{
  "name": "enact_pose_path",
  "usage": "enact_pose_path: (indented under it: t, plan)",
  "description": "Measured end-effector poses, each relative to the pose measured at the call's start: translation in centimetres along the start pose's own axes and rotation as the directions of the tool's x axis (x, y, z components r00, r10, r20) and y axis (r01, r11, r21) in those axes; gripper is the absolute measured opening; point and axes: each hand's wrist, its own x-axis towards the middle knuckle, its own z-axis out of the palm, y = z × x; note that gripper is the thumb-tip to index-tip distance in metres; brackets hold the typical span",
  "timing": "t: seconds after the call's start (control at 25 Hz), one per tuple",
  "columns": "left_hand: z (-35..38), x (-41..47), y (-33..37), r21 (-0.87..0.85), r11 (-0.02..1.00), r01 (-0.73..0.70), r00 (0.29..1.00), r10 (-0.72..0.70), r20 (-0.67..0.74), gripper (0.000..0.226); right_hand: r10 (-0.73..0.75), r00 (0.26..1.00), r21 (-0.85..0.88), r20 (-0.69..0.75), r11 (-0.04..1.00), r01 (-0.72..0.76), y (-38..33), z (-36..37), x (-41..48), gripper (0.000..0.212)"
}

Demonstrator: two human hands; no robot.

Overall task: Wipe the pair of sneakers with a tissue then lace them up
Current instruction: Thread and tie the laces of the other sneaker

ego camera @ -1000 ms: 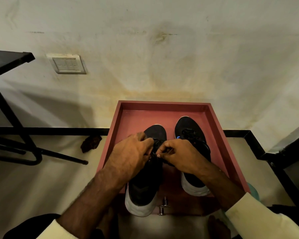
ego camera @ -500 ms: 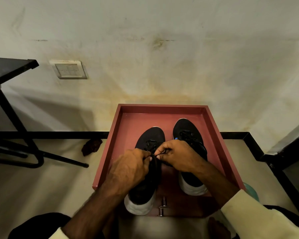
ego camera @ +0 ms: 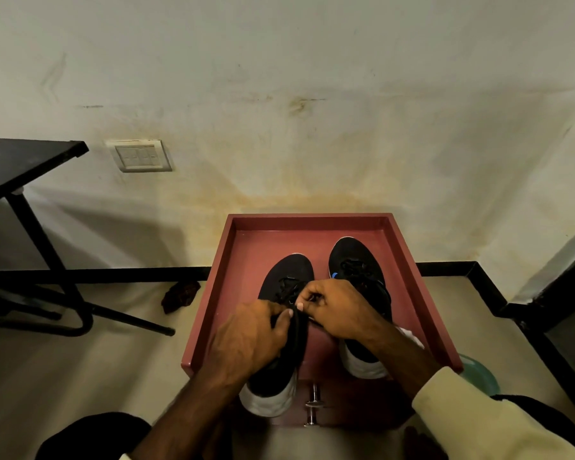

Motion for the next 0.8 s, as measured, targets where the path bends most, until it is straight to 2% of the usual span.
enact_pose_path:
  t: [0.12,0.2,0.36,0.48,0.68,0.8]
  plan:
    - [-0.1,-0.1,0.0,-0.257,0.965,0.049,0.999,-0.045,0.021,0.031,-0.002,1.000,0.008,-0.004,1.000,0.002,0.2,0.1,0.0,0.007]
    - [-0.2,0.1,0.0,-0.350,0.933,0.087,0.996,-0.083,0.026,0.027,-0.003,1.000,0.006,-0.002,1.000,0.003,0.2,0.2,0.1,0.008]
    - [0.2,0.2,0.2,-0.416,0.902,0.117,0.992,-0.124,0.012,0.019,0.049,0.999,0.086,0.014,0.995,-0.050,0.2,0.1,0.4,0.010]
    - [0.3,0.1,0.1,-0.429,0.896,0.112,0.993,-0.119,0.010,0.021,0.078,0.996,0.180,0.035,0.980,-0.083,0.5,-0.4,0.3,0.011]
    - [-0.3,0.1,-0.8,-0.491,0.861,0.129,0.992,-0.110,0.067,0.022,0.021,0.997,0.267,0.077,0.963,-0.041,0.2,-0.8,-0.1,0.008]
    - [-0.7,0.4,-1.5,-0.588,0.791,0.168,0.986,-0.127,0.112,0.021,-0.011,0.999,0.222,0.044,0.975,0.001,0.2,-0.8,-0.1,0.007]
